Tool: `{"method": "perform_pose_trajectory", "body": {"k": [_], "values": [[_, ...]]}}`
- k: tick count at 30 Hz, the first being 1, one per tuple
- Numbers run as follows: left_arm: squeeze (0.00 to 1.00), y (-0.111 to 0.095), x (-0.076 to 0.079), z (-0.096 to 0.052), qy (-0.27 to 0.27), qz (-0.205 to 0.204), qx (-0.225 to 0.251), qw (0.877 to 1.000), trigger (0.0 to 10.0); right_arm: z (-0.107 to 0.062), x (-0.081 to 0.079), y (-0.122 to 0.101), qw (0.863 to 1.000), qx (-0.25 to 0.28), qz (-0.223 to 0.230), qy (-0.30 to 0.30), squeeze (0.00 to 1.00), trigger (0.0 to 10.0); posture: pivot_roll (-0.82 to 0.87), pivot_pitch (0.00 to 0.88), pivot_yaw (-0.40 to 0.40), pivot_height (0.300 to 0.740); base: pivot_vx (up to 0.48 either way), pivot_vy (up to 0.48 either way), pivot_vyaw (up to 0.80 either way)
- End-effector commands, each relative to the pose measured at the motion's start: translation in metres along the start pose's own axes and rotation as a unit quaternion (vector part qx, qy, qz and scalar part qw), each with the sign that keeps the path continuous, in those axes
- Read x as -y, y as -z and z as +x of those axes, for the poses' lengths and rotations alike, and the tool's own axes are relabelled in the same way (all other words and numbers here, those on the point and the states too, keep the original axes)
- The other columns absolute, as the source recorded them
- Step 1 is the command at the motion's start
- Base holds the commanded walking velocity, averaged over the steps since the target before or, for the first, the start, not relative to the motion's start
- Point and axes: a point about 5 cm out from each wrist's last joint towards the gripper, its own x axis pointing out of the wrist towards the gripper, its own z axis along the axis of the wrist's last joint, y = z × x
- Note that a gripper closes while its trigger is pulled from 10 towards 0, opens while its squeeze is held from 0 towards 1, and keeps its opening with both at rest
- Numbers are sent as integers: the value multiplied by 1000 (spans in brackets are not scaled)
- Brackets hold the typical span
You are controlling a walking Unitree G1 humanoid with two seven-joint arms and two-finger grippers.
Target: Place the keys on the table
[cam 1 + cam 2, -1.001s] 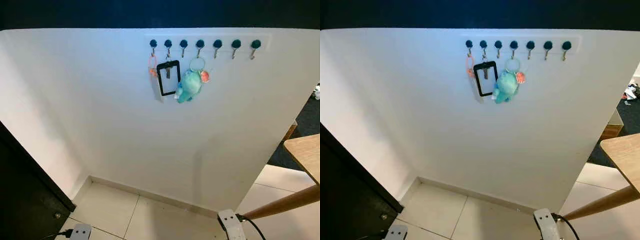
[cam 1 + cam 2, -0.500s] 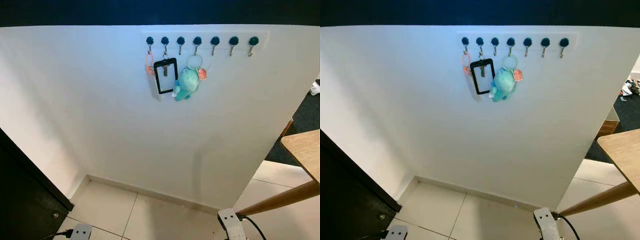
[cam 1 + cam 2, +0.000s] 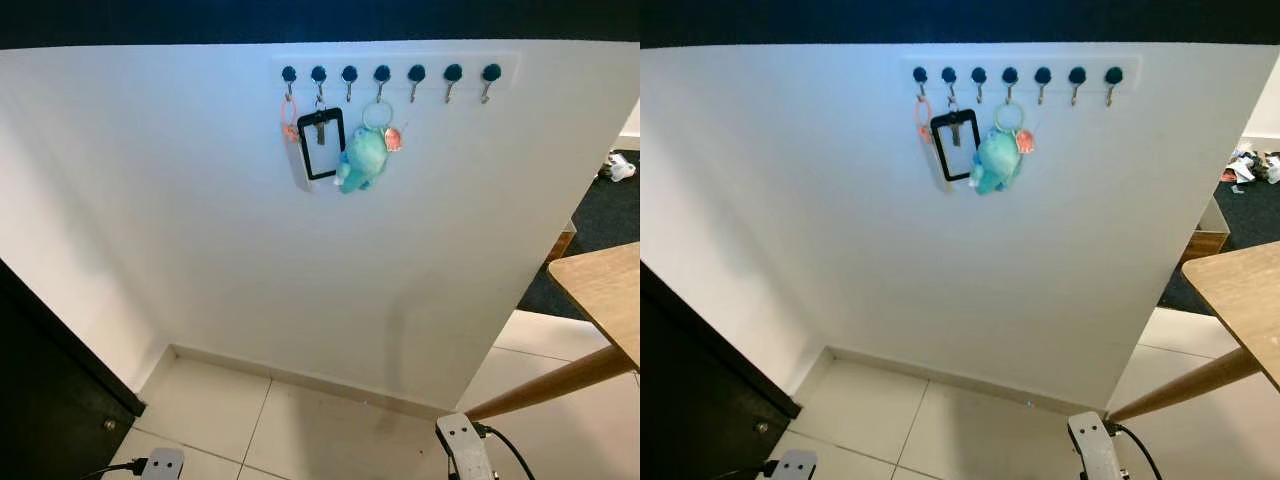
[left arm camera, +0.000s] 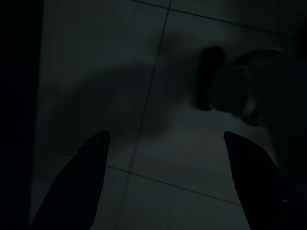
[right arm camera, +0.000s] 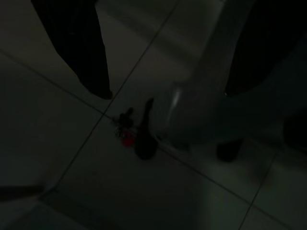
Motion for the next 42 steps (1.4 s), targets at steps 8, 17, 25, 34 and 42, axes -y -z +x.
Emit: {"method": "perform_pose_trajectory", "body": {"k": [8,17,25,34,42], "values": [[0,7,-4,-2,-3,6,-12,1000,10000,1,-11,15,999,-30,3,-20,0,10000,-69,31,57,740,-430,0,0],[0,6,-3,-1,-1,8,-11,1000,10000,1,-11,15,999,-30,1,-22,0,10000,-69,32,57,740,-430,0,0],[0,6,-3,-1,1,8,-11,1000,10000,1,-11,15,999,-30,2,-21,0,10000,-70,34,59,740,-433,0,0],[0,2,-3,-1,1,11,0,1000,10000,1,-12,14,999,-28,3,-22,0,10000,-71,32,62,740,-92,0,0],[0,0,-1,-1,10,16,3,1000,10000,1,-13,14,999,-28,2,-21,0,10000,-70,32,63,740,0,0,0]]}}
